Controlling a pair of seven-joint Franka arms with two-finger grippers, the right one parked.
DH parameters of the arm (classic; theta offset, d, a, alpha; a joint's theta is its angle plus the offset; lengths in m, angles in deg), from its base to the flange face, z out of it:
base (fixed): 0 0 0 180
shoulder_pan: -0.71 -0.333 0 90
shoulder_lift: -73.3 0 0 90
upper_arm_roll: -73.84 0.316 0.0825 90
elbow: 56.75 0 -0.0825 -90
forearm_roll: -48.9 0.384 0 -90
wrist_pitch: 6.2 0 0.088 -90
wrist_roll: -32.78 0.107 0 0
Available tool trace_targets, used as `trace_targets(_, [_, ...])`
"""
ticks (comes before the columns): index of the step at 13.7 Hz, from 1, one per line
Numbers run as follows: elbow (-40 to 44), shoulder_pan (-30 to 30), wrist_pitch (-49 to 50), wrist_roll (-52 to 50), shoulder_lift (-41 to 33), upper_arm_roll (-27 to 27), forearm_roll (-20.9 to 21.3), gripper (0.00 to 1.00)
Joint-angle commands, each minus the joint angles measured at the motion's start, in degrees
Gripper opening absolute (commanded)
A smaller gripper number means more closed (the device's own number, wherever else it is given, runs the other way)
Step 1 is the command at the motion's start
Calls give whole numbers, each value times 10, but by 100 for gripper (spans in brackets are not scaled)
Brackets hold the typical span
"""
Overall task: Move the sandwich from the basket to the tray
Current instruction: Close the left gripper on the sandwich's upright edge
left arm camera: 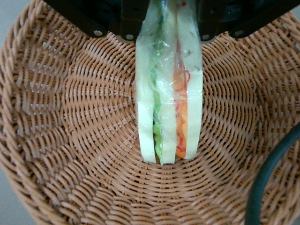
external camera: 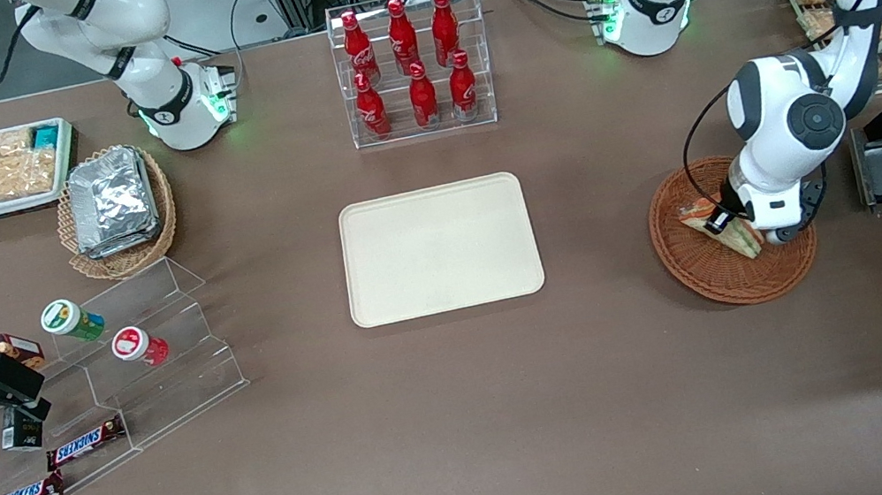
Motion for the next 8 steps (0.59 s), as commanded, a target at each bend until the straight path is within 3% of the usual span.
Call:
trace_targets(1, [42, 3, 96, -3, -46, -2, 32, 0])
trace_targets(5, [163, 7, 237, 26, -52, -44, 33, 0])
trace_targets(8, [197, 7, 261, 27, -49, -105, 32, 0])
